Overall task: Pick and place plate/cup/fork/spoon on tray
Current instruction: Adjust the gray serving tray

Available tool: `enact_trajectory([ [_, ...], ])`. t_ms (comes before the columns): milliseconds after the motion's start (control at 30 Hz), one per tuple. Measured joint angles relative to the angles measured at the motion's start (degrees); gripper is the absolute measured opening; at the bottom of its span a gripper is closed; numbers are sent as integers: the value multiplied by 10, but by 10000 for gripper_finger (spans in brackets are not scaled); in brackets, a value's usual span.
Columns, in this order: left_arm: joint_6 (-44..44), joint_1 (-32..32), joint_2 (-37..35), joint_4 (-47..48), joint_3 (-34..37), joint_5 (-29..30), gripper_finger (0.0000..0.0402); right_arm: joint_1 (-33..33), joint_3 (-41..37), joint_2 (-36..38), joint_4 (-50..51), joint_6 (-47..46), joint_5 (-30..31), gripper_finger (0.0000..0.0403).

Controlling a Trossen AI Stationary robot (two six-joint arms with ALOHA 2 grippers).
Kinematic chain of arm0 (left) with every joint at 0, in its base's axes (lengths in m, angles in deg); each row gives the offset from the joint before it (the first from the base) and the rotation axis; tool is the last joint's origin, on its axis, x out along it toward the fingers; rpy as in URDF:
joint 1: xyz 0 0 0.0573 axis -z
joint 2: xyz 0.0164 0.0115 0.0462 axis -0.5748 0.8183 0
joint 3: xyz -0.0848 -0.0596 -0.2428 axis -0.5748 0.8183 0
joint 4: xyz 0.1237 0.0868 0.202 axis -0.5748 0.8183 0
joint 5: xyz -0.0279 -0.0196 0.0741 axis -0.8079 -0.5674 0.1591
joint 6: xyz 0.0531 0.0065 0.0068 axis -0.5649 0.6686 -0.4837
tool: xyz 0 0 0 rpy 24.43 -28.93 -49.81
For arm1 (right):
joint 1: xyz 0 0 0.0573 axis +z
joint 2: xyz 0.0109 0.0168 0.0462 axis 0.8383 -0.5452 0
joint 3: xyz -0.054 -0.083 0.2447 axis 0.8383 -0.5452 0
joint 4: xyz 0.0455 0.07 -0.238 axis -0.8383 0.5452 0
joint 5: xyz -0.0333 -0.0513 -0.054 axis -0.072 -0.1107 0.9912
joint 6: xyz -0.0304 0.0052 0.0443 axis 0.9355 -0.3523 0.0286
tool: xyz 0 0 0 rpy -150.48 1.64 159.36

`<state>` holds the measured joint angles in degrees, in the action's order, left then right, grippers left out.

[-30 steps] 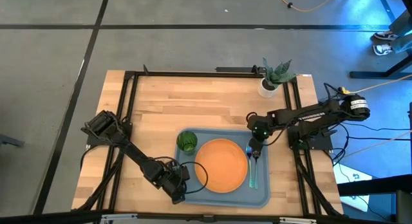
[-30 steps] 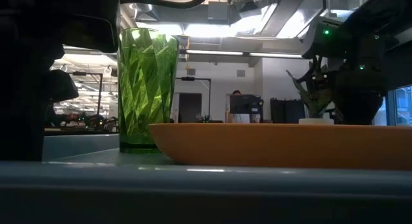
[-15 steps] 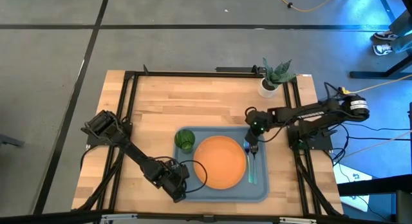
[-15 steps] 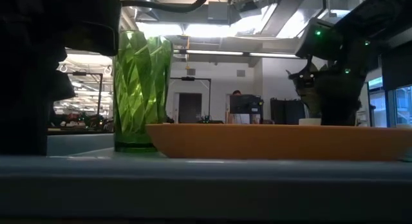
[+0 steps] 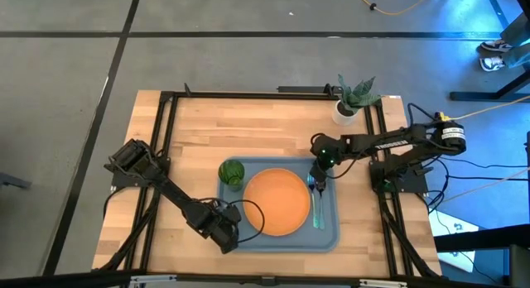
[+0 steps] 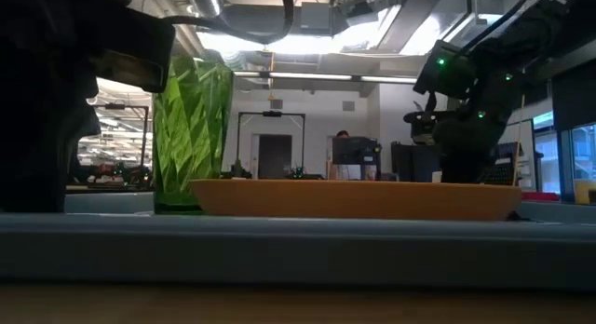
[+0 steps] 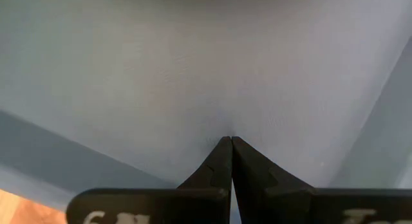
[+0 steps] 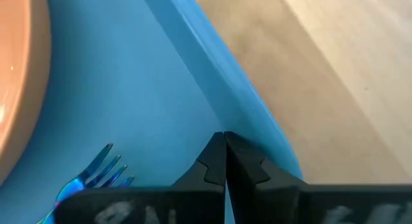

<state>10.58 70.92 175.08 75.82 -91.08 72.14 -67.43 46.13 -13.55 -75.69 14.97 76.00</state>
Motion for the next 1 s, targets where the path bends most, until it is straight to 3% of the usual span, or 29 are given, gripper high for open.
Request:
enact_trajectory([
  [433, 1, -36, 0, 94, 1, 45, 0, -41, -1, -2, -24, 28, 8, 3],
  [1000, 38, -56, 2, 101, 2, 70, 0, -79, -3, -3, -70, 95, 47, 3],
])
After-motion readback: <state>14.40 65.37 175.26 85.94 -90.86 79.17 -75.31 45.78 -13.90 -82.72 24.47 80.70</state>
